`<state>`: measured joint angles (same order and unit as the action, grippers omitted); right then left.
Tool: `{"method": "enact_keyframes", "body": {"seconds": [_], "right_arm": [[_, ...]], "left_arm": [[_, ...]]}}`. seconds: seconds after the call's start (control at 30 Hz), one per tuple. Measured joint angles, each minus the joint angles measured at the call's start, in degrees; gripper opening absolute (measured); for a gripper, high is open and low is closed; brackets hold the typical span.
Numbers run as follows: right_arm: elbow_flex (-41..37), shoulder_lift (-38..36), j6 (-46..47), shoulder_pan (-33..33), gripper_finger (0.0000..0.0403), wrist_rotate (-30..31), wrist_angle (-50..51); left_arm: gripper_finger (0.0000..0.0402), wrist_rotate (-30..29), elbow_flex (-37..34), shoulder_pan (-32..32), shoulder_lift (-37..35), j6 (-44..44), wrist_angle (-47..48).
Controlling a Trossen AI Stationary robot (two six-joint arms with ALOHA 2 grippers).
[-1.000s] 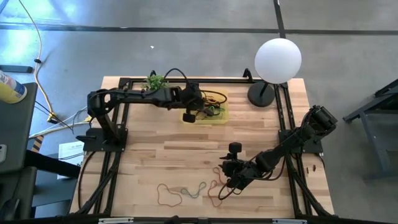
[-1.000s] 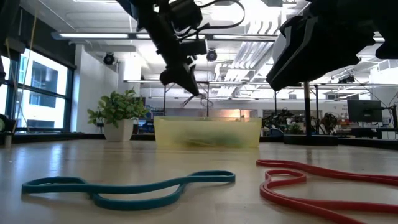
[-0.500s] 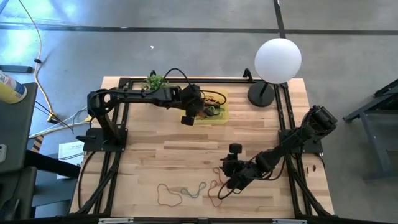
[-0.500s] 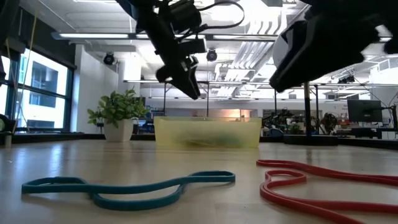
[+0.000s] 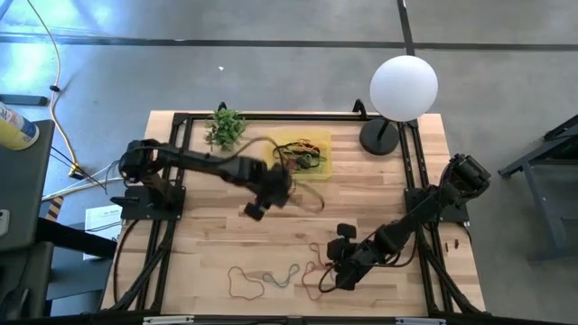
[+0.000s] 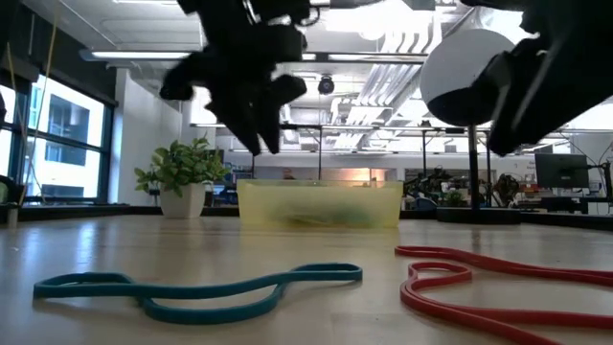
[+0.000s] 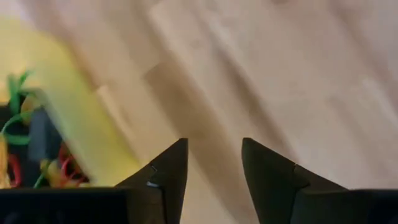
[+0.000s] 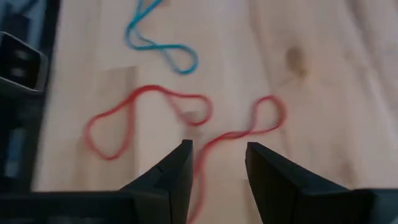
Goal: Pick and place rubber bands into bin
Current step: Put the bottom left red rubber band into the yellow bin
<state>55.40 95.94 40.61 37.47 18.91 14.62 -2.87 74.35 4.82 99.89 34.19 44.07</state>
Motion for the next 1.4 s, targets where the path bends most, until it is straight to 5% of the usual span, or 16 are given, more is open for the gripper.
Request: {"method": "enact_keyframes", "body": {"seconds": [0.43,0.7,1.0,1.27,1.4], "right_arm": [[0.00,0.00,4.33,2.41,0.0138,-2.95,-3.28],[0.00,0.00,-7.28,0.88,0.0138,-10.63,-2.88],[0.02,0.00,-11.33,-0.85,0.0138,-10.40,-3.62],[0.02,0.00,-12.64,-0.69,0.0138,-8.27,-2.83],[0.02,0.00,-12.34,-0.67,0.0138,-8.13,-2.84]], "left_arm": [[0.0124,-10.12,0.00,-28.78,-1.07,-13.87,2.03],[0.0123,-13.91,0.00,-39.81,-0.70,-27.95,-1.11],[0.0122,-11.00,-0.28,-41.82,3.69,-31.03,-0.90],[0.0122,2.82,-0.31,-36.15,10.48,-27.23,-0.27],[0.0122,4.81,-0.33,-34.29,12.59,-25.29,-0.49]]}}
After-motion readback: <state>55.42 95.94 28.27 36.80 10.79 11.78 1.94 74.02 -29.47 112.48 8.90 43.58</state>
